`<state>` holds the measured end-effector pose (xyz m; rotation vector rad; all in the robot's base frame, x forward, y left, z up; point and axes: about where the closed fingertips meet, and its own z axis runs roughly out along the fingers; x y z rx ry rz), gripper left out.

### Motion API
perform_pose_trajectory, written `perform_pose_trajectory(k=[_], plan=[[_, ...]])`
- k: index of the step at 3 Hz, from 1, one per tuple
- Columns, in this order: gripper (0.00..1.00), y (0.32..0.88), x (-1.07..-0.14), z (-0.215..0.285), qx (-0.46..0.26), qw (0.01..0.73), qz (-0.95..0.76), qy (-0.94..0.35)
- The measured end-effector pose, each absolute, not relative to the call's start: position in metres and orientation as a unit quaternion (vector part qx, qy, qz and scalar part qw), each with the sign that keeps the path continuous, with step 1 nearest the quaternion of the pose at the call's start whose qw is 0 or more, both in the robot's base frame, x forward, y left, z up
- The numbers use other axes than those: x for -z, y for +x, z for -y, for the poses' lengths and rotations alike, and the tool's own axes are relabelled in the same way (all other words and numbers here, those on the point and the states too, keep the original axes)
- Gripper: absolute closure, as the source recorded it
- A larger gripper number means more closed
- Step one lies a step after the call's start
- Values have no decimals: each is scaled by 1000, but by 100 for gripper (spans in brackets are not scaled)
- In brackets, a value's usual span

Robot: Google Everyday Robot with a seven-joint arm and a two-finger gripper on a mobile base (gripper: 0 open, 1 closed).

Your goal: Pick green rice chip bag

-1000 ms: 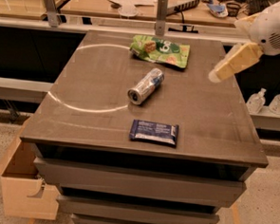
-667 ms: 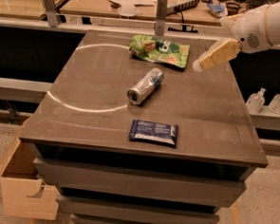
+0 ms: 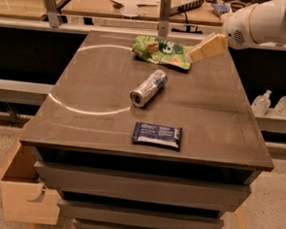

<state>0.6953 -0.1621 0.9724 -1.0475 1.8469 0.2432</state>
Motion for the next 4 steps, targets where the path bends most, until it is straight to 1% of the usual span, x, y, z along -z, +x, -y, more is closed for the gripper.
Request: perform_pose_trajectory(k=[1,2,3,4], plan=[[0,705,-958,155,-89,491,-763,-412],[0,732,-938,144,-90,498,-760,-409],[0,784,-915,133,-100,506,-759,-397],[0,807,-899,124,-110,506,-760,-392]])
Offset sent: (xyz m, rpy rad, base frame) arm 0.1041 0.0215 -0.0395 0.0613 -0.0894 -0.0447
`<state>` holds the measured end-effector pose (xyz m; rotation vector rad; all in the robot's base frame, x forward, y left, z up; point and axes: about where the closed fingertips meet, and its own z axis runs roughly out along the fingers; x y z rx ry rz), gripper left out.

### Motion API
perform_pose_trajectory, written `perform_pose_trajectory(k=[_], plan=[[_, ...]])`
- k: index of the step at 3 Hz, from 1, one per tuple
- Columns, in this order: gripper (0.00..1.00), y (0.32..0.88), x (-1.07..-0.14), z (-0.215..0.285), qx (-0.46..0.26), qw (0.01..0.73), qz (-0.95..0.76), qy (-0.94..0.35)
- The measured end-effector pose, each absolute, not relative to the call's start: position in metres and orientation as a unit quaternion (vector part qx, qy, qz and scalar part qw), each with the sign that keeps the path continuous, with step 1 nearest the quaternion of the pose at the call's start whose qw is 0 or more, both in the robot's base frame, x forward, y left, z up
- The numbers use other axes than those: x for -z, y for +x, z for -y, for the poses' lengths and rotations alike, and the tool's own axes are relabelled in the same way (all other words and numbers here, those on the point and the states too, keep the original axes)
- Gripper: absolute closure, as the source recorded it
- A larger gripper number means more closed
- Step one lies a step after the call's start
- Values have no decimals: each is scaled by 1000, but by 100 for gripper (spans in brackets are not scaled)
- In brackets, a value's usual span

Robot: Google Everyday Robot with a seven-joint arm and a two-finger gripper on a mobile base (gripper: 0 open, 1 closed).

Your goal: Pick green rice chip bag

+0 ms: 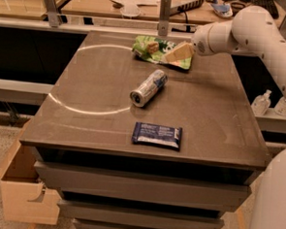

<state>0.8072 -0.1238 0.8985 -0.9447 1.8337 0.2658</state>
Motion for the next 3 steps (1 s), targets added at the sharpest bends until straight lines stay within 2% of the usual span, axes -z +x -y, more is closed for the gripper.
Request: perform_pose_trajectory(k=[1,2,3], plan=[[0,827,-881,123,-107,497,-768,-390],[25,841,-859,128,-119,487,-779,-376],[56,847,-851,121,-137,483,-776,-382]])
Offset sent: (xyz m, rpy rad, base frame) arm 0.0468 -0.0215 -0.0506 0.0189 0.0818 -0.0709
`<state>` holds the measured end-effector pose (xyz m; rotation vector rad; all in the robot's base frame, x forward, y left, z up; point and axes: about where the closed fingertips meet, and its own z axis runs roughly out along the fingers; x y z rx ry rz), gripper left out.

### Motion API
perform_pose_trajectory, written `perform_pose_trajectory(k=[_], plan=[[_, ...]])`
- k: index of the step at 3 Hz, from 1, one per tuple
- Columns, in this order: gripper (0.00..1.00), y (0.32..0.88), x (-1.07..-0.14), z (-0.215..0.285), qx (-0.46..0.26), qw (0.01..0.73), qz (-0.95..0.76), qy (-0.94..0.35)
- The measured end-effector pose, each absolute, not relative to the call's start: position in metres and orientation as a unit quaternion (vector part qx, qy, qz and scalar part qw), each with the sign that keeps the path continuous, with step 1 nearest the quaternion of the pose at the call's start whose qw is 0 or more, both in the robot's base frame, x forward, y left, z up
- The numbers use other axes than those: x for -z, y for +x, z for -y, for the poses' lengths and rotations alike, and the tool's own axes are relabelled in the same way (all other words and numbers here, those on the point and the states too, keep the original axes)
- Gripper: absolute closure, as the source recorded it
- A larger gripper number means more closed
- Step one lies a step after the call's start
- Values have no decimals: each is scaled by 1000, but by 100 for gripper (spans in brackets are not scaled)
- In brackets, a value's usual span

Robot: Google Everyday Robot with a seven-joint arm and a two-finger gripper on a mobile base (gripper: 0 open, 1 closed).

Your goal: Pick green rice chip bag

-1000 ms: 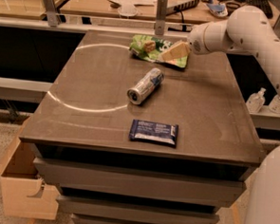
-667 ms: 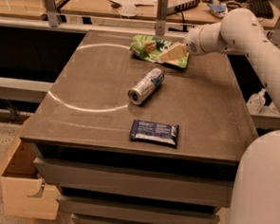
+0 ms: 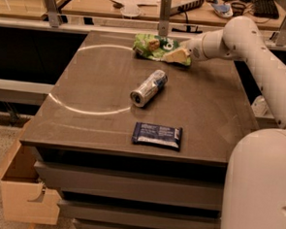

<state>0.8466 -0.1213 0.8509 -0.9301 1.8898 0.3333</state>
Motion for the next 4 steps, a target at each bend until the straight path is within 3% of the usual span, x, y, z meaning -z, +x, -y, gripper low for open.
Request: perform_pose_trajectory(k=[2,4], plan=[[99,843,-870,93,-159,488,-748,-421],[100,824,-915,59,-226,514,-686,-462]])
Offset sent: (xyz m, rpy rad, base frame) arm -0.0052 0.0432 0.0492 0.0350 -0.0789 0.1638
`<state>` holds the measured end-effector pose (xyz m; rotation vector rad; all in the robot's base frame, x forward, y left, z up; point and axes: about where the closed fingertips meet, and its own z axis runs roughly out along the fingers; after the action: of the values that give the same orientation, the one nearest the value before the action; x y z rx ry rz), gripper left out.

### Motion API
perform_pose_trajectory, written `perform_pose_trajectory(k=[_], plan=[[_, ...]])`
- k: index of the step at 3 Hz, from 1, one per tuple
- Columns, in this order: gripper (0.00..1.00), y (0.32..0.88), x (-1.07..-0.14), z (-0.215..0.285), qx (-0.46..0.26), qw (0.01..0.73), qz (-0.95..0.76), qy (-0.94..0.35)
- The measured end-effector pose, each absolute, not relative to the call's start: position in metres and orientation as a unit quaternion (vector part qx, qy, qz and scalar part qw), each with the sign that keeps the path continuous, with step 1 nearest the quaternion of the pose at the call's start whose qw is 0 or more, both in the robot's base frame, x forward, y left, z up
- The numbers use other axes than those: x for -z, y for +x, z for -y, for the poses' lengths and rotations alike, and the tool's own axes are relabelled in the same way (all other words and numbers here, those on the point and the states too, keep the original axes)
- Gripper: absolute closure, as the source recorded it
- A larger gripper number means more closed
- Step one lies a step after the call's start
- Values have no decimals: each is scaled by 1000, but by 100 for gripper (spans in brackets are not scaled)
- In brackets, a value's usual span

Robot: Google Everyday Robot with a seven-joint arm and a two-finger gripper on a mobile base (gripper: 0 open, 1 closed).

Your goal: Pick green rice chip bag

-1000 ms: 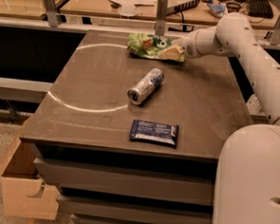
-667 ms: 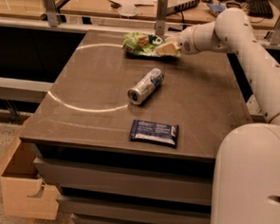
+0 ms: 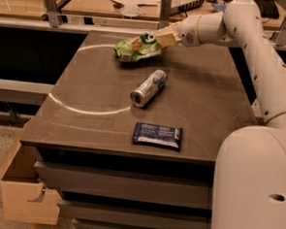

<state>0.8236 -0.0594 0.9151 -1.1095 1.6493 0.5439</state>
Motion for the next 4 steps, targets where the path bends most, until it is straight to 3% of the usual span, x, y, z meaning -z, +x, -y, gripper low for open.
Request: perform_pose_trajectory(k=[2,3,4], plan=[[100,778,-971,43,-313,534,-616,-487],[100,778,-971,43,-313,534,-616,-487],[83,780,-970,44,-302,536,-623,-483]])
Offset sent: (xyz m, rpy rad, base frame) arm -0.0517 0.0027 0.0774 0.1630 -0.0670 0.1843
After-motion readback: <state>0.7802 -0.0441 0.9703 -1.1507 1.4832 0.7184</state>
